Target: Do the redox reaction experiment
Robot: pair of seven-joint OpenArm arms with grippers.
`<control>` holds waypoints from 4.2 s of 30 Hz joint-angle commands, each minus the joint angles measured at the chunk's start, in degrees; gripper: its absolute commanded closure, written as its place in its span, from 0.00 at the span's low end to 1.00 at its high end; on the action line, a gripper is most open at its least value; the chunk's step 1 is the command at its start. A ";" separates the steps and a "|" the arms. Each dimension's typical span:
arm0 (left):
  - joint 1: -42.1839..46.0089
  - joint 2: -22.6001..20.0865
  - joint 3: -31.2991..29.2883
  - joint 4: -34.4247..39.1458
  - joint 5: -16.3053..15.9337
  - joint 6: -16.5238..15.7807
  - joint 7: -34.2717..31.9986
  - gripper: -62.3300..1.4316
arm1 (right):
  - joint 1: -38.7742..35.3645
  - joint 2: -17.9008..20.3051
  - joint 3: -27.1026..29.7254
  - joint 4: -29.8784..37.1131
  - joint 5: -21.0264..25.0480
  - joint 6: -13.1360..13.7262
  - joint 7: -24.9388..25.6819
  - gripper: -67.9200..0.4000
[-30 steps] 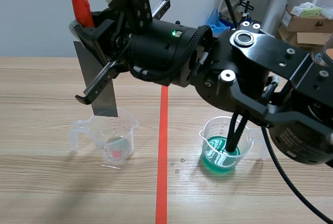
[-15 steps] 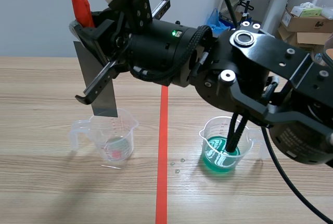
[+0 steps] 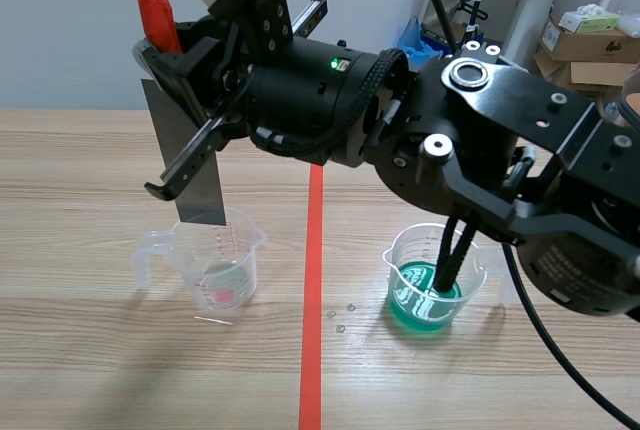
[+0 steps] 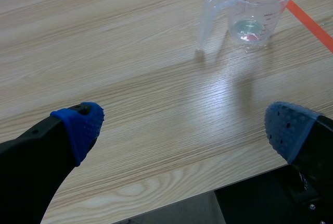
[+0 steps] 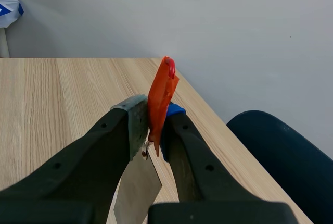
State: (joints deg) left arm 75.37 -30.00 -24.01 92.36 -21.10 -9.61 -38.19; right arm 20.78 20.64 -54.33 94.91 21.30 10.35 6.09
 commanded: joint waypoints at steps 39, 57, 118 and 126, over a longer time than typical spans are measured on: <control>0.07 0.28 0.22 1.03 -0.55 -0.17 -1.03 0.00 | -22.14 33.94 25.35 15.96 13.16 -0.42 13.70 0.97; 0.07 0.28 0.22 1.03 -0.55 -0.17 -1.03 0.00 | -39.28 39.19 38.97 15.93 15.10 -0.70 19.26 0.97; 0.07 0.28 0.22 1.03 -0.55 -0.39 -1.03 0.00 | -43.85 39.19 44.15 15.76 14.93 -0.85 19.34 0.97; 0.07 0.28 0.22 1.03 -0.55 -0.39 -1.03 0.00 | -43.85 39.19 44.15 15.76 14.93 -0.85 19.34 0.97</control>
State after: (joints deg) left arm 75.37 -30.00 -23.99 92.36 -21.10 -10.04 -38.19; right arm -23.55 59.53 -10.94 110.41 35.79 9.89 24.18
